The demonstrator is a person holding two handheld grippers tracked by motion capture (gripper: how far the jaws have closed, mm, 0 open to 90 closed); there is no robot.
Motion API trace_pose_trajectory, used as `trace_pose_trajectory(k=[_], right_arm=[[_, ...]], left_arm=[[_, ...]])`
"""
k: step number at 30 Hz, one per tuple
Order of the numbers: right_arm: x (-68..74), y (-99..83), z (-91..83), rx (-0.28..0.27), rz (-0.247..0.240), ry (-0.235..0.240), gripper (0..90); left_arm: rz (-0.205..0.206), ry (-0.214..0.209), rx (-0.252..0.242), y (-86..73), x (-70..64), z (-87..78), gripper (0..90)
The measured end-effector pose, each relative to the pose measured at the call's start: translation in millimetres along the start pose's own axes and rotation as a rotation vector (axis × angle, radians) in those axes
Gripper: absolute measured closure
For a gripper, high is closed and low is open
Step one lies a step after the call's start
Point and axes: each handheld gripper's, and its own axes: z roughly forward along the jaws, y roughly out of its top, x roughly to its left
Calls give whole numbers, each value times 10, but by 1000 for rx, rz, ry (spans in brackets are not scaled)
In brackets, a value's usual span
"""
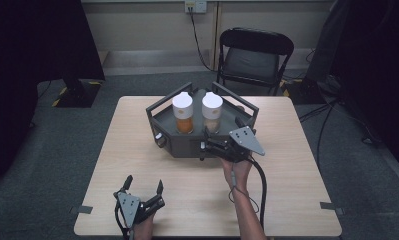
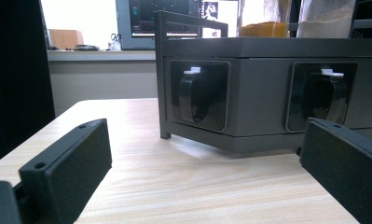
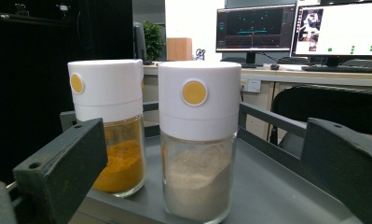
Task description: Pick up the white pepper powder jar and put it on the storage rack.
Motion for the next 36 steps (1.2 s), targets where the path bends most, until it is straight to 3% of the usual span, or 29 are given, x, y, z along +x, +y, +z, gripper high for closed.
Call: trace_pose_trajectory(k=[9, 25, 28, 31, 36], right_arm=[[14, -81, -129, -7, -28, -20, 0], [43, -194, -403, -18, -28, -33, 0], [67, -262, -466, -45, -35, -49, 0], [60, -281, -515, -15, -30, -52, 0], [47, -344, -598, -24, -19, -60, 0]], left_arm=[[1, 0, 0, 0, 1, 0, 13], [1, 0, 1, 2, 0, 1, 13], [1, 1, 1, 2, 0, 1, 13], [0, 1, 2, 3, -1, 2, 14], [0, 2, 2, 4, -3, 3, 14]])
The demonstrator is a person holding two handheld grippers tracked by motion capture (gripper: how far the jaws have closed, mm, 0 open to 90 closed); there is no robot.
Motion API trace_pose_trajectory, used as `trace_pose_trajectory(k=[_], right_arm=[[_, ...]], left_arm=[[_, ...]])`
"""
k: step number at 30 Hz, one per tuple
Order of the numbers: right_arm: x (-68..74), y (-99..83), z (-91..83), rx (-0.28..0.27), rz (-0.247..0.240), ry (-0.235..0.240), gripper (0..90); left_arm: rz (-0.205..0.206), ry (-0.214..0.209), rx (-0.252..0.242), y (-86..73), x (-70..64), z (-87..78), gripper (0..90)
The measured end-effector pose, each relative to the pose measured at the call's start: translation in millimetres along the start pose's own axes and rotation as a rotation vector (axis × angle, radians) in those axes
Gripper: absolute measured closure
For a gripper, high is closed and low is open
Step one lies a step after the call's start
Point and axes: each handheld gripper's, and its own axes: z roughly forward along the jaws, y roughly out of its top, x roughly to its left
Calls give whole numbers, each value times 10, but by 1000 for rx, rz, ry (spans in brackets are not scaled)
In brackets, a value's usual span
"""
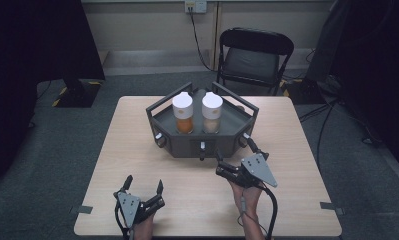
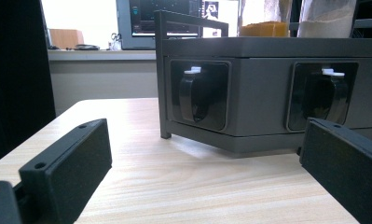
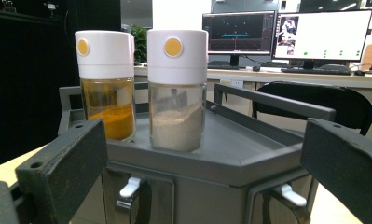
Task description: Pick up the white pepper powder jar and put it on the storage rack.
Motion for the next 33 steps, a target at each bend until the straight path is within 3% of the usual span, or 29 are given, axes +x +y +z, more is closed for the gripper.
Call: trace_pose_trajectory(k=[13, 25, 33], right_arm=[[30, -193, -202, -11, 42, -15, 0], [110, -373, -383, 10, -6, -55, 0], [151, -488, -484, 14, -6, -61, 0]], left_arm=[[0, -1, -3, -5, 1, -3, 13], [0, -1, -3, -5, 1, -3, 13], [0, -1, -3, -5, 1, -2, 13]])
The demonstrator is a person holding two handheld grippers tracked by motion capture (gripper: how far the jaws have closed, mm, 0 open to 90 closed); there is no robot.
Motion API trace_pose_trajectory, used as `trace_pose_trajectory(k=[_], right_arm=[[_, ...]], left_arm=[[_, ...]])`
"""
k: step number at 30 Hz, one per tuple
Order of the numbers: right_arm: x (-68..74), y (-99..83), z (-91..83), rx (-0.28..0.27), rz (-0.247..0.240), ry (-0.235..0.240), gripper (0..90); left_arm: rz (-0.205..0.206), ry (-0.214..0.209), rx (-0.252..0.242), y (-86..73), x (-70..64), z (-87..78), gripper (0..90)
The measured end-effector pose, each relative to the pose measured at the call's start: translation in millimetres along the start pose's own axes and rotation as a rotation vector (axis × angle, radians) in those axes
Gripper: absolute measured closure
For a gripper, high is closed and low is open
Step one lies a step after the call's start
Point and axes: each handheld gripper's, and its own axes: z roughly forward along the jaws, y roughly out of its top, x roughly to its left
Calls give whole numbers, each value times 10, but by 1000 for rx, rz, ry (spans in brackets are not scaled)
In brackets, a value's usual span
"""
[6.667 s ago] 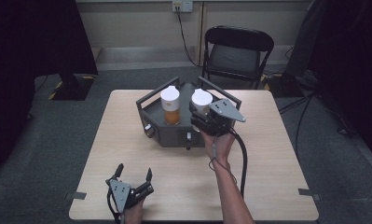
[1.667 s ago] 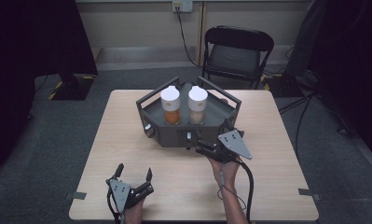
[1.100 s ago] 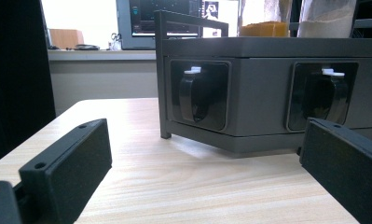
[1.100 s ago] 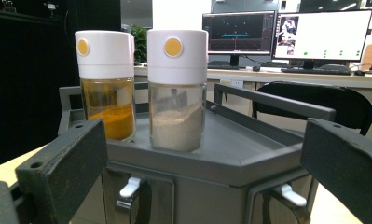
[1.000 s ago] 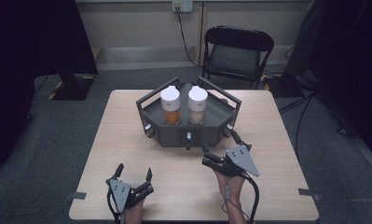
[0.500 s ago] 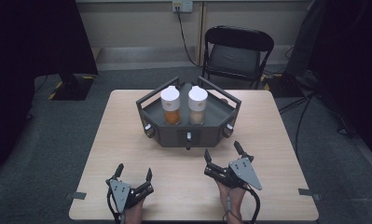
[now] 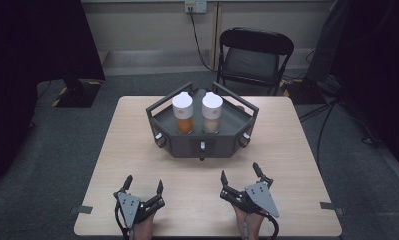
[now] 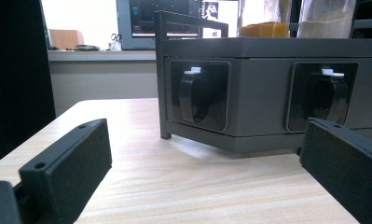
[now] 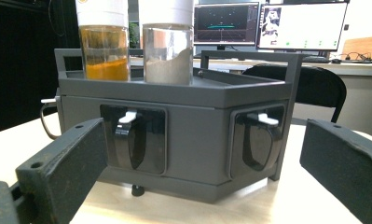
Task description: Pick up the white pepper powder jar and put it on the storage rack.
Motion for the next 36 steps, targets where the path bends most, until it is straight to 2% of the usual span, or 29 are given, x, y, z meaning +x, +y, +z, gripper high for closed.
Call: trace_pose_trajectory(k=[10, 18, 27, 36], right_arm=[[38, -191, -101, 19, 11, -12, 0], [57, -279, -146, 27, -3, -18, 0], [54, -341, -148, 40, -15, -24, 2], [30, -373, -159, 33, 7, -18, 8]], left_arm=[[0, 0, 0, 0, 0, 0, 14], [0, 0, -1, -1, 0, -1, 13], [0, 0, -1, -1, 0, -1, 13], [0, 0, -1, -1, 0, -1, 14]])
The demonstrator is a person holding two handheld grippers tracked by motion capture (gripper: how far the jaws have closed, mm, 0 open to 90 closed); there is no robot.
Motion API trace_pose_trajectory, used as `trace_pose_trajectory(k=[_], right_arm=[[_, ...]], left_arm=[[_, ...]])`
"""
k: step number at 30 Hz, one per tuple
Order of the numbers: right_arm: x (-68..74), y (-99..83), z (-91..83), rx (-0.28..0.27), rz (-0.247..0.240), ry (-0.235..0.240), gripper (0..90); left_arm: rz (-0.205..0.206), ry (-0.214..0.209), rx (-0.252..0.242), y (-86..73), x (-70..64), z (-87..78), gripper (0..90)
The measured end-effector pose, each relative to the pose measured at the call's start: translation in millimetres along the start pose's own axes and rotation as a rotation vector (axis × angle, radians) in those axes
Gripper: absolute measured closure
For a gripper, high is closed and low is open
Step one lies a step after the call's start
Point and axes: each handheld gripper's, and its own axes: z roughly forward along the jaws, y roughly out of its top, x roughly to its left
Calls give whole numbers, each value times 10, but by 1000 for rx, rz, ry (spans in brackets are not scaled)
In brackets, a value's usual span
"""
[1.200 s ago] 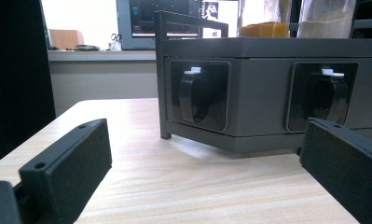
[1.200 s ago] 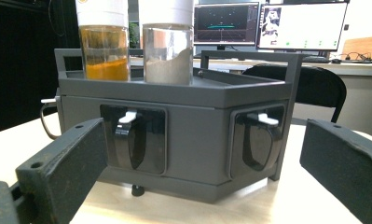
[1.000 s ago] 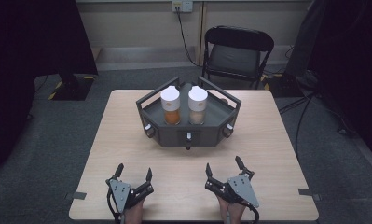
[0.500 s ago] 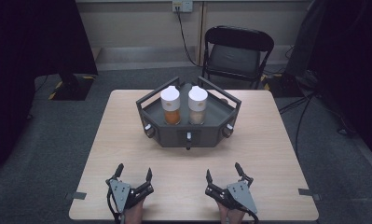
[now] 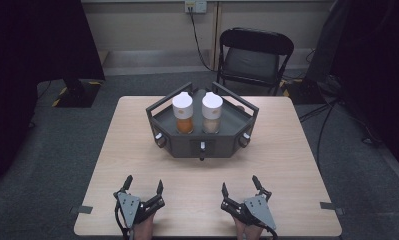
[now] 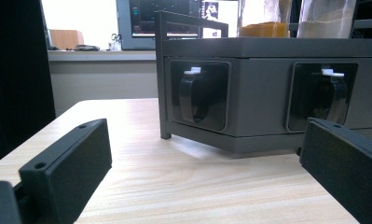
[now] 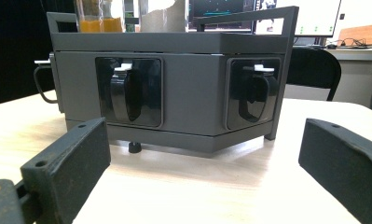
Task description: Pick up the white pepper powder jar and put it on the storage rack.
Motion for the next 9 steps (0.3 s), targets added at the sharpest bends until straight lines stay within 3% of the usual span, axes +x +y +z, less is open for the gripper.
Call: trace_pose_trajectory(k=[9], right_arm=[[-20, -43, -22, -24, 7, 8, 8]], left_arm=[[0, -1, 0, 0, 1, 0, 13]])
